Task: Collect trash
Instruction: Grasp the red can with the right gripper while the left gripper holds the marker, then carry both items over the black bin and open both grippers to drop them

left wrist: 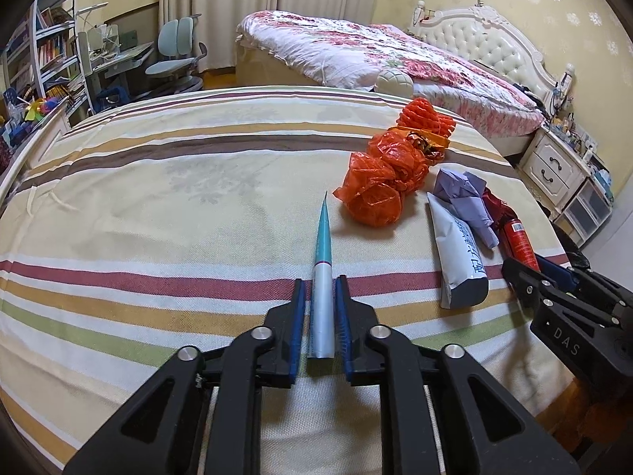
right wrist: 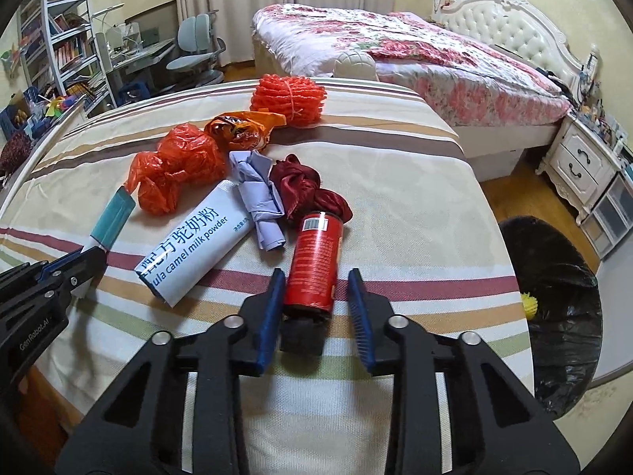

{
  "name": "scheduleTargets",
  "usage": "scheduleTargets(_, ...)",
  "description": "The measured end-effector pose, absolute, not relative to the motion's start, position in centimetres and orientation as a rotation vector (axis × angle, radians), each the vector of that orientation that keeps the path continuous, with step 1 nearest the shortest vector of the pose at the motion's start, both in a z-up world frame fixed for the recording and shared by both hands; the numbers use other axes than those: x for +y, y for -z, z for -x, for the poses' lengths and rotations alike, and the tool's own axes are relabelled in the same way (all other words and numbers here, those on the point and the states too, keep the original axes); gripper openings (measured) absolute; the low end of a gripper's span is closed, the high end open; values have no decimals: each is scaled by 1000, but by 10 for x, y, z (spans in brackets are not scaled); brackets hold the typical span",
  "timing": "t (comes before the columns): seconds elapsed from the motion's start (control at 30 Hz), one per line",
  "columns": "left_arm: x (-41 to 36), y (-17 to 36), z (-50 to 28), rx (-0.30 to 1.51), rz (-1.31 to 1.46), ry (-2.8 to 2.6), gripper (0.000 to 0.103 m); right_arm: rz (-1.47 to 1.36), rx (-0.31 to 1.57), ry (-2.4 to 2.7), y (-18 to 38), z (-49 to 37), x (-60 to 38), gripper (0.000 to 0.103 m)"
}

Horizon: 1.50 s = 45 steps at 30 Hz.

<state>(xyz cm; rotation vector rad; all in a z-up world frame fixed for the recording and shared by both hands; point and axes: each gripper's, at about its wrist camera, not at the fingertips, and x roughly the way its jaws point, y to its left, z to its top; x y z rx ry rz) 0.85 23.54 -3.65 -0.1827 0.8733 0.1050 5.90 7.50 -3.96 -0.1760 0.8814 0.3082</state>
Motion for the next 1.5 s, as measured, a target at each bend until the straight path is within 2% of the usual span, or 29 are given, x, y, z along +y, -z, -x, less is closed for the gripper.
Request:
scheduleTargets(0.13,236,36,-9,871,185,-118,30,159,878,-319,39,-57,71,24)
scheduleTargets(0.3,232,36,-12,876,161,-136,30,147,877,-332,39,-56,66,23)
scheduleTargets(0.33,232,36,-13,876,156,-140,30,148,876,-335,39,-56,66,23)
scheduleTargets(0.4,229,37,-13,875,139,-149,22,149,874,-337,39,-55,65,23)
scheduleTargets(0.6,227,37,-12,870,126,-144,17,139,871,-341,38,-55,62,23)
scheduleTargets(1.03,222,27,2,857,176,-119,15,107,856,-320,32,-49,42,23)
scheduleTargets(1.5,185,-9,6,776,156,-26,15,63,810,-269,14,-38,0,23)
